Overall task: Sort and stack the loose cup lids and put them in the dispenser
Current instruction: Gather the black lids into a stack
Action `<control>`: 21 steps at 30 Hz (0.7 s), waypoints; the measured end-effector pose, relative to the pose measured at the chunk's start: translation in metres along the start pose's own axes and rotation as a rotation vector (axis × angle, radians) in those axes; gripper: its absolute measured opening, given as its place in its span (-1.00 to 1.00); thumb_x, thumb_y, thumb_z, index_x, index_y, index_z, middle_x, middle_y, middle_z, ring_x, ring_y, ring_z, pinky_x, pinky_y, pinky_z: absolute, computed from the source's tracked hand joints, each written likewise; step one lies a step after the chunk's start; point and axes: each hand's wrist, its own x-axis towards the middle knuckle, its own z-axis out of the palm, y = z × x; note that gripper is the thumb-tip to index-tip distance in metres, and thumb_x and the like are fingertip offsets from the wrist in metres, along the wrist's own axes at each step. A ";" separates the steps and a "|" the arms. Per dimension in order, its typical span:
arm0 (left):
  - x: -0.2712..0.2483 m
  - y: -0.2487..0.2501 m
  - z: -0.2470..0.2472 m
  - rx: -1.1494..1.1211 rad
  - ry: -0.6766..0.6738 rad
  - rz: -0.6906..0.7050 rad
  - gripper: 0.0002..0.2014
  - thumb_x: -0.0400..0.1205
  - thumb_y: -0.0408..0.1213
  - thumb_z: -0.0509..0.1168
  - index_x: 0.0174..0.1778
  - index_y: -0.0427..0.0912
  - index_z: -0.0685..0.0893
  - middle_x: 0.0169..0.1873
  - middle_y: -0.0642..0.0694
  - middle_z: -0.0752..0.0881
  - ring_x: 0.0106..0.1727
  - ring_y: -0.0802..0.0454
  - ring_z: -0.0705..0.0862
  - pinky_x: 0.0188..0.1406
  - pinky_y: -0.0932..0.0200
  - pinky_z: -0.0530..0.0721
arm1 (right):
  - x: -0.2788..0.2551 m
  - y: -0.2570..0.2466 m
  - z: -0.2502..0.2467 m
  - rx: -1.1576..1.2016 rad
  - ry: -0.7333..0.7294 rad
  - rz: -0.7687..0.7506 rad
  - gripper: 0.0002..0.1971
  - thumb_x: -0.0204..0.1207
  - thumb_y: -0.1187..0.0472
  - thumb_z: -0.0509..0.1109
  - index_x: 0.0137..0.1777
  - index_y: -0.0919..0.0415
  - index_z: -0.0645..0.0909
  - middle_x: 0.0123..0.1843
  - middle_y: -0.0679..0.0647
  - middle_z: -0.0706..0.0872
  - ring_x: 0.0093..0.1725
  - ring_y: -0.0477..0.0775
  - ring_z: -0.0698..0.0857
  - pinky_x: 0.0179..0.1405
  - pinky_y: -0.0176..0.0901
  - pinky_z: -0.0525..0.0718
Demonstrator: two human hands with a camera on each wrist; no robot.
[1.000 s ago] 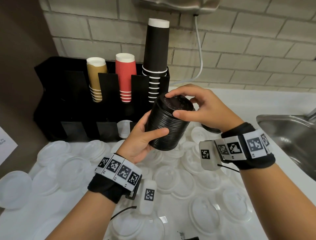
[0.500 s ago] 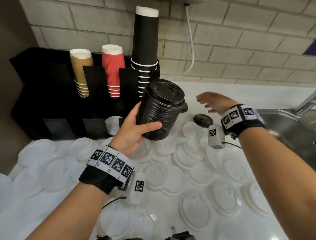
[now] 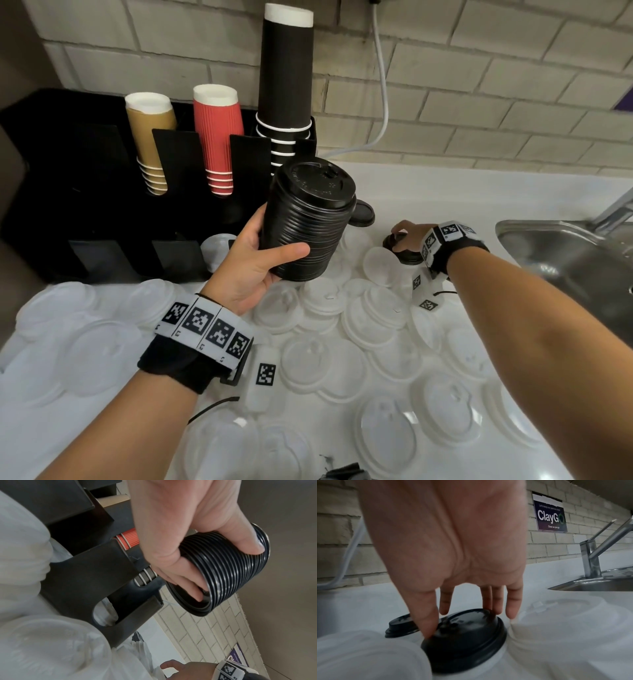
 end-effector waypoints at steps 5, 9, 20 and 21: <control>-0.003 0.000 0.001 0.001 0.007 0.001 -0.38 0.34 -0.49 0.44 0.32 0.03 0.59 0.10 -0.01 0.80 0.19 0.01 0.76 -0.02 0.16 0.74 | -0.001 0.003 -0.004 0.020 0.161 0.028 -0.39 0.55 -0.02 0.32 0.57 -0.13 0.20 0.43 0.31 0.42 0.11 0.31 0.56 -0.11 -0.05 0.44; -0.007 0.000 0.002 -0.003 0.009 -0.004 -0.35 0.35 -0.49 0.45 0.37 0.00 0.56 0.16 -0.06 0.77 0.25 -0.04 0.73 0.04 0.13 0.74 | -0.009 0.007 -0.001 -0.143 -0.007 -0.125 -0.20 0.38 0.08 0.47 0.56 -0.37 0.18 0.51 0.12 0.27 0.41 0.39 0.47 0.24 0.16 0.57; -0.008 0.001 -0.001 -0.019 0.020 -0.015 -0.34 0.33 -0.47 0.47 0.37 0.01 0.57 0.20 -0.08 0.76 0.27 -0.05 0.72 0.09 0.09 0.74 | -0.022 0.002 -0.007 -0.080 0.130 -0.179 -0.41 0.37 0.08 0.46 0.36 -0.32 0.33 0.33 0.13 0.34 0.08 0.42 0.61 -0.01 0.16 0.64; -0.008 0.000 -0.001 -0.018 0.019 -0.013 -0.35 0.33 -0.47 0.47 0.36 0.01 0.57 0.20 -0.08 0.76 0.27 -0.05 0.72 0.09 0.10 0.74 | -0.028 0.001 -0.013 -0.002 0.156 -0.162 -0.43 0.39 0.08 0.45 0.36 -0.30 0.34 0.31 0.15 0.35 0.05 0.41 0.61 -0.04 0.16 0.67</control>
